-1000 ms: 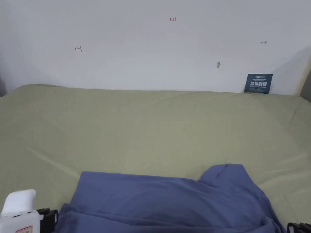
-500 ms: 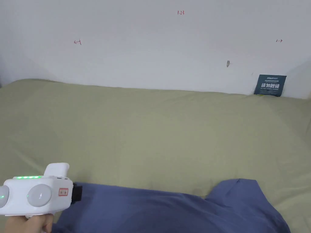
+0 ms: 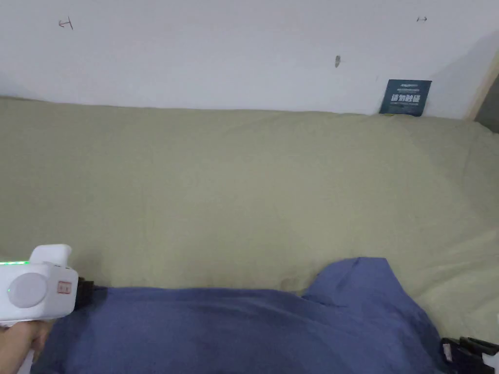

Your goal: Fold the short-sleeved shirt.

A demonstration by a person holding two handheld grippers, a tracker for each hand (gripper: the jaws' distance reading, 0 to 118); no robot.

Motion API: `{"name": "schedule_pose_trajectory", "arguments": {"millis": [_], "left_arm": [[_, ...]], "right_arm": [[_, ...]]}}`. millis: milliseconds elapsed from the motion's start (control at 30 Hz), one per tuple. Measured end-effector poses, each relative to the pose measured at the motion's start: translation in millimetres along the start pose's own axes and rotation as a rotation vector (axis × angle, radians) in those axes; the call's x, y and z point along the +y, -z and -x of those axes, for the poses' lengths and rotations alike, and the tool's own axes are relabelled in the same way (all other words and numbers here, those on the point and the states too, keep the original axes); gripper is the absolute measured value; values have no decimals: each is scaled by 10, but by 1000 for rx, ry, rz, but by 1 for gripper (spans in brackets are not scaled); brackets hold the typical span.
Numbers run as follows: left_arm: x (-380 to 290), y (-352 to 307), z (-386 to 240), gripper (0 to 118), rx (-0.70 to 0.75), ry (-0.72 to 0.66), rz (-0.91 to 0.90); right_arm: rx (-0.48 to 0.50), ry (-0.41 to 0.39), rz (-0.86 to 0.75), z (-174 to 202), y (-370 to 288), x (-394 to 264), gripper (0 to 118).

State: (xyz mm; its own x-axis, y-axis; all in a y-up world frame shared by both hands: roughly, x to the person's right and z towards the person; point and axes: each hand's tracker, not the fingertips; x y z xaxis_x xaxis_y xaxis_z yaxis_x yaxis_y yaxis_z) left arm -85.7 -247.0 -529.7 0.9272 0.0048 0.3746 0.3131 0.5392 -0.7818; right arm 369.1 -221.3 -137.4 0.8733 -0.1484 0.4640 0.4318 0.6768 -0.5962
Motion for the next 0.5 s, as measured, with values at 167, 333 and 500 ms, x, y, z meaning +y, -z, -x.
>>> {"name": "schedule_pose_trajectory", "arguments": {"millis": [167,333,500], "left_arm": [[9,22,30,1,-62,-48,12],[-2,33,2,1,-58,-50,22],[31,166,77,1,-64,-58,33]], "right_arm": [[-6,-13,18,-50,161,215,2],[-35,-39,90,-126,611,499,2],[-30,-82,236,-192,1094,733,10]]}}
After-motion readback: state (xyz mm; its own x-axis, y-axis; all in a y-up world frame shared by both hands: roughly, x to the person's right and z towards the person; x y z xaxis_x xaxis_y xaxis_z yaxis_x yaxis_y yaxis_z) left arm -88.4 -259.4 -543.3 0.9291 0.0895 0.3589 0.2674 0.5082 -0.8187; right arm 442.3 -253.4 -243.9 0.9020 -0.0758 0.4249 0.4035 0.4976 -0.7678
